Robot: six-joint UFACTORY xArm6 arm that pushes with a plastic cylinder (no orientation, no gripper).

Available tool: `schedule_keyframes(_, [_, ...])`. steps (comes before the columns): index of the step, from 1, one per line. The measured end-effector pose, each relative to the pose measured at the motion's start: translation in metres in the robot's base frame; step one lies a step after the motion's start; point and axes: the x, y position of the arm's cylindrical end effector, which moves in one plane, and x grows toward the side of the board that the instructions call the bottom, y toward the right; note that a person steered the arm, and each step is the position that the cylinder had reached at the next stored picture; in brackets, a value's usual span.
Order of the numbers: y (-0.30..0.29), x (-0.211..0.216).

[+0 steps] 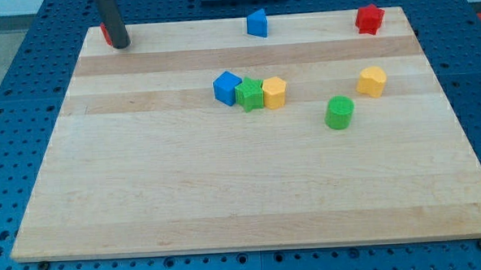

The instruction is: Slightly move the green circle towards the yellow hexagon

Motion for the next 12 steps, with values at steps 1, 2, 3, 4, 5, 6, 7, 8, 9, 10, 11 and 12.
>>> schedule_keyframes(1, [0.018,0.035])
schedule_keyframes(2, [0.070,0.054])
schedule_keyframes(3, [0.104,0.054])
schedule_keyframes(4, [0.104,0.054])
schedule_keyframes(5, [0.111,0.057])
schedule_keyframes(6, [0.118,0.058])
schedule_keyframes(7, [0.119,0.058])
schedule_keyframes(8, [0.154,0.058])
schedule_keyframes(9, [0.195,0.058])
schedule_keyframes(10, [0.245,0.060])
schedule_keyframes(11, [0.290,0.083])
schedule_keyframes(12, [0.333,0.130])
